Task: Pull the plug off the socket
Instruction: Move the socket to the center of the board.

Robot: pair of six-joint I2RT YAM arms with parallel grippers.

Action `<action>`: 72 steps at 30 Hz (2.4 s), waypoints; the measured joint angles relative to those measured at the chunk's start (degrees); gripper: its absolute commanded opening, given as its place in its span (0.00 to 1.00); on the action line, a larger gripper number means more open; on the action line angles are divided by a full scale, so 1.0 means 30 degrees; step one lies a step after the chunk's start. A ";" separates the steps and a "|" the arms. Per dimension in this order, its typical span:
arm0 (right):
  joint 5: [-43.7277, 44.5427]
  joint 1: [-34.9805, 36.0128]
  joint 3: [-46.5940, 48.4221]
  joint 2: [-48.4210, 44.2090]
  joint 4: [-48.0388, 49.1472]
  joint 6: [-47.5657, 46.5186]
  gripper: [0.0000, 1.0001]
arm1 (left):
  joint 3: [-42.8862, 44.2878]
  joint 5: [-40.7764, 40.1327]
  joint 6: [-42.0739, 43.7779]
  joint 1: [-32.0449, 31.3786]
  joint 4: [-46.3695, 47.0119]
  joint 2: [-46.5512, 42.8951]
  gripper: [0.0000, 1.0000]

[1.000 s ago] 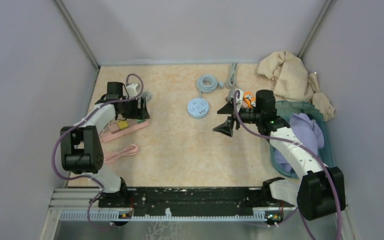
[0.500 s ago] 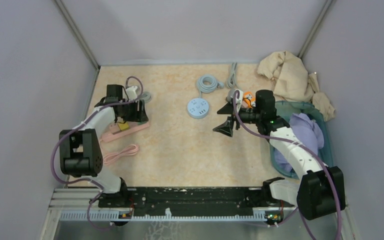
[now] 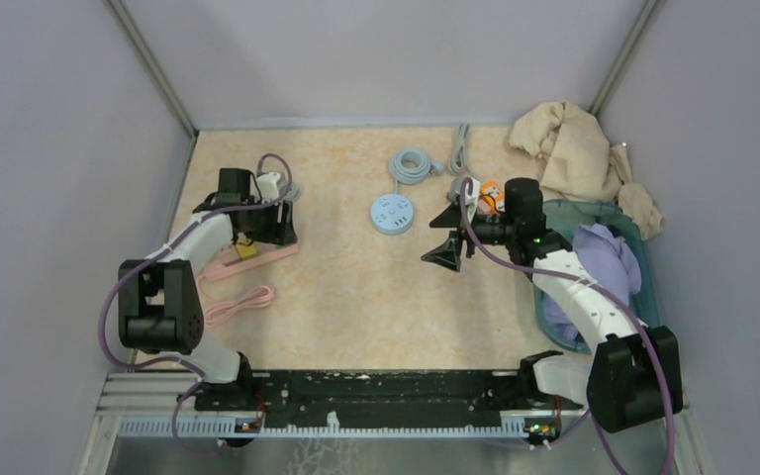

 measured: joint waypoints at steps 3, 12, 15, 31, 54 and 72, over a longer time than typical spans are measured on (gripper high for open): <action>0.0000 0.0000 0.0007 0.0000 -0.0015 0.0000 0.85 | -0.0007 -0.0117 0.0066 -0.0102 -0.0015 0.0000 0.69; 0.0000 0.0000 0.0007 0.0000 -0.0022 -0.0007 0.85 | -0.0219 -0.1042 0.0146 -0.0852 -0.0291 -0.0284 0.47; 0.0000 0.0000 0.0007 0.0000 -0.0022 -0.0015 0.85 | -0.0284 -0.1290 0.0226 -0.1166 -0.0350 -0.0393 0.40; 0.0022 0.0000 0.0036 0.0000 -0.0415 -0.0481 0.84 | -0.1887 -0.0874 -0.1348 -0.7919 -0.0044 -0.2011 0.29; 0.5544 -0.4153 0.0393 -0.1530 0.0299 0.0117 0.83 | 0.1319 -0.8816 -1.1380 -1.9912 0.8087 0.3847 0.24; 0.6397 -0.4881 0.0357 -0.1909 0.1275 0.0911 0.83 | 0.5712 -1.3289 -1.3828 -2.1704 0.8699 0.7817 0.68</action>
